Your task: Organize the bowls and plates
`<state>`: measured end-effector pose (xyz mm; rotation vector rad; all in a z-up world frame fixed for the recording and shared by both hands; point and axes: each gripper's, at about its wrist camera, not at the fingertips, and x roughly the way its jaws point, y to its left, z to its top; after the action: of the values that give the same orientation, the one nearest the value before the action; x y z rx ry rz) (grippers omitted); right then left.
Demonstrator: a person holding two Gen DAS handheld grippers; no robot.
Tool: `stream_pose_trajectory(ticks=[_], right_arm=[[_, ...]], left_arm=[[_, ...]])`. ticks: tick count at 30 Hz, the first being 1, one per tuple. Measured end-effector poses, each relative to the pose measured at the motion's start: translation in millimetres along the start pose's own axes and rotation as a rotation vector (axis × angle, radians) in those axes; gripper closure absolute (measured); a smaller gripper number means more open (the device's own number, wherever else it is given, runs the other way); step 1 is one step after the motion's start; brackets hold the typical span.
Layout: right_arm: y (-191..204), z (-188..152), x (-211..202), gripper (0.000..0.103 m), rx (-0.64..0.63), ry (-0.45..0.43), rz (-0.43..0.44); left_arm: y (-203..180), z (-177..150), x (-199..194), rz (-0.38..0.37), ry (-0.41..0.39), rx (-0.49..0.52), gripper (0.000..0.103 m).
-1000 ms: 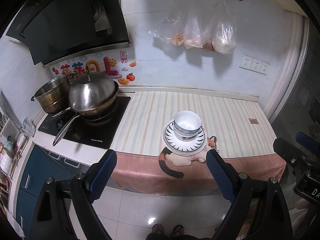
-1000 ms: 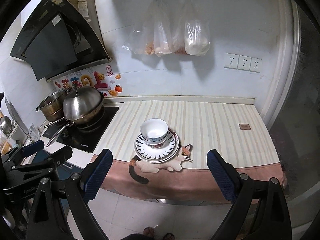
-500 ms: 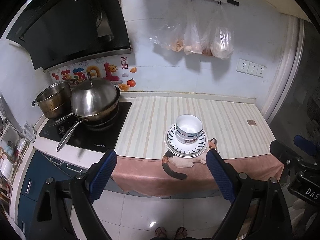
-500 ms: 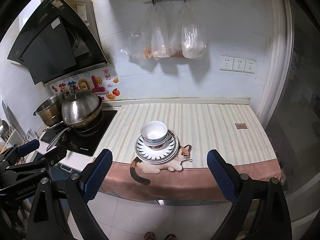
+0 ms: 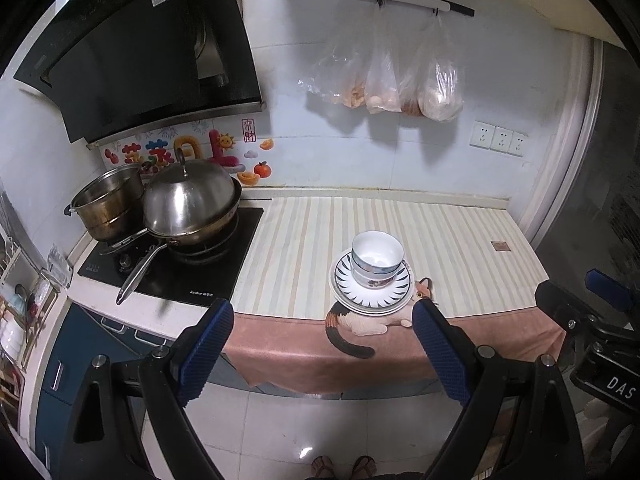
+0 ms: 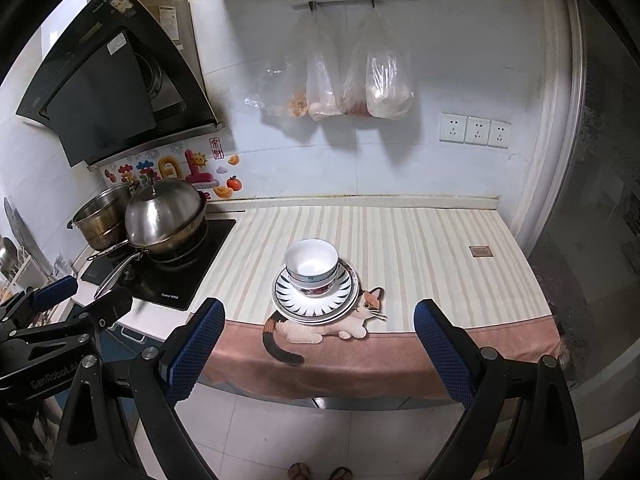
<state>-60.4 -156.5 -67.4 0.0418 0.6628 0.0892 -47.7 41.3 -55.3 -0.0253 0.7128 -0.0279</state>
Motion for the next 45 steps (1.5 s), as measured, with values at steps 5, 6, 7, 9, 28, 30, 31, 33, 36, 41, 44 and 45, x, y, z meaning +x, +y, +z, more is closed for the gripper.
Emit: stream_pose_trajectory(ticks=[5,6,7,9,28,30,31,33,36,41,44,45], right_arm=[[-0.2,0.4,-5.0,0.005,0.006,-0.006,-0.004],[-1.3,1.1,-6.1,0.005,0.007,-0.008,-0.004],[-1.7,1.6,-6.9,0.005,0.008,-0.010,-0.006],[-2.6,1.8,-8.6,0.005,0.007,-0.013,-0.012],[-6.9,-1.4,-16.4,0.005,0.015,-0.016,-0.028],[-5.2,-1.9,-16.8,0.005,0.019,-0.014,-0.028],[-5.1,-2.1,-16.8,0.005,0.019,-0.013,-0.028],[-4.9,-3.1,-18.1,0.005,0.018,-0.011,-0.028],[-5.1,-4.8,-21.6,0.005,0.016,-0.009,-0.024],[-6.1,-5.6,-22.6,0.005,0.016,-0.008,-0.022],[-7.1,-5.2,-22.4,0.005,0.016,-0.008,-0.022],[-7.4,-4.7,-21.9,0.005,0.014,-0.008,-0.022]], left_arm=[[-1.1,1.1,-4.4,-0.009,-0.015,0.000,0.011],[-1.3,1.1,-4.8,-0.011,-0.016,-0.001,0.011],[-2.0,1.2,-5.6,-0.015,-0.018,-0.002,0.011],[-3.4,0.9,-6.2,-0.017,-0.019,-0.002,0.011],[-5.0,-0.7,-7.2,-0.028,-0.010,0.001,0.011],[-4.9,-2.1,-7.8,-0.030,-0.007,0.000,0.011],[-6.1,-3.1,-8.2,-0.033,-0.004,-0.002,0.011],[-9.8,-7.5,-11.0,-0.031,-0.002,-0.005,0.011],[-10.4,-9.1,-12.1,-0.029,-0.003,-0.008,0.011],[-14.8,-13.2,-18.2,-0.021,-0.008,-0.014,0.011],[-15.0,-13.4,-18.3,-0.020,-0.006,-0.016,0.011],[-15.6,-14.0,-19.5,-0.020,-0.005,-0.018,0.011]])
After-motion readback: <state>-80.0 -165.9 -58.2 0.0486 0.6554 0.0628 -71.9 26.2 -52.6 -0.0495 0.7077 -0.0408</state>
